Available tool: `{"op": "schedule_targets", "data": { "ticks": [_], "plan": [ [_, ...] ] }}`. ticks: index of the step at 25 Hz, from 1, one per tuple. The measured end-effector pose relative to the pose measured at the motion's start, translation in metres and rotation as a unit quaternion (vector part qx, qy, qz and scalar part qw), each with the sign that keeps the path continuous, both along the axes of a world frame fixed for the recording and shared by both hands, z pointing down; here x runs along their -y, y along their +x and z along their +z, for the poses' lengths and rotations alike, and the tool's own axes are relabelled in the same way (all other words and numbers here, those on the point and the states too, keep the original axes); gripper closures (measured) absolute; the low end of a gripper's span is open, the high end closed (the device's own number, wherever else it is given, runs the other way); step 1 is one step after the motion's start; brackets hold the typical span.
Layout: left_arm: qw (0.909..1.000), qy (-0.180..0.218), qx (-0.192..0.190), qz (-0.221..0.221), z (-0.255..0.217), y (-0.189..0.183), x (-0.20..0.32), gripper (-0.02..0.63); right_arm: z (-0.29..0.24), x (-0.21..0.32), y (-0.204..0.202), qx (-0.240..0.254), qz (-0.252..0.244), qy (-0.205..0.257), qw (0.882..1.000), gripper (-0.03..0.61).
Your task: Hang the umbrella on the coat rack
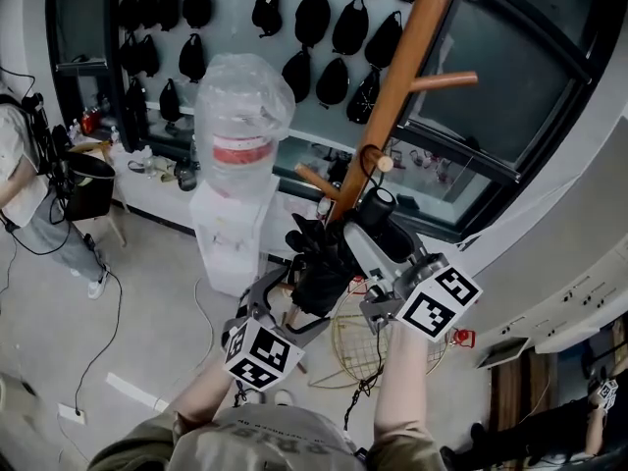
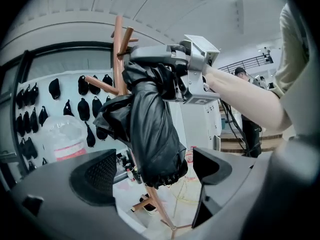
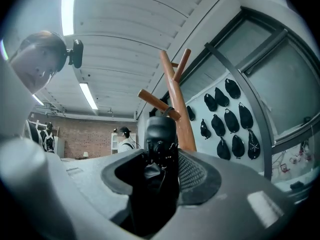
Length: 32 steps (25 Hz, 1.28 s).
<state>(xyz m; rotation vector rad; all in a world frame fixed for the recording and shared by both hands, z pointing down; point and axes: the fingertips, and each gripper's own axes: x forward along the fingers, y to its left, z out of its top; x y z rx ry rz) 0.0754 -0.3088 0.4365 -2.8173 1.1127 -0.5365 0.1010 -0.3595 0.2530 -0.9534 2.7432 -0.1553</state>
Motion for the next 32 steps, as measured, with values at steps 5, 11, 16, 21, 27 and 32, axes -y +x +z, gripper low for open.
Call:
{"op": "schedule_targets", "data": {
  "ticks": [5,11,16,21,27,32],
  "plan": [
    [0.9998,-0.014,-0.015,-0.005,0.003,-0.005,-0.006,0.155,0.018,0.008,0.002,-0.016,0.015,-0.013,1.0,0.382],
    [0.9991,-0.033,-0.027,-0.005,0.009,-0.007,-0.011,0.155,0.031,0.017,-0.001,-0.021,0.025,-0.026,0.999,0.382],
    [0.9983,-0.046,-0.031,-0.017,0.014,-0.016,-0.006,0.155,0.044,0.027,-0.004,-0.053,0.05,-0.027,0.997,0.38],
    [0.9967,-0.066,-0.045,-0.014,0.021,-0.012,-0.008,0.155,0.049,0.03,-0.003,-0.06,0.061,-0.024,0.996,0.376],
    [0.996,-0.073,-0.049,-0.02,0.023,-0.017,-0.007,0.155,0.052,0.034,-0.004,-0.077,0.095,-0.01,0.992,0.367],
    [0.9953,-0.078,-0.051,-0.026,0.024,-0.017,-0.006,0.155,0.052,0.034,-0.005,-0.088,0.106,0.004,0.99,0.355]
  ]
}}
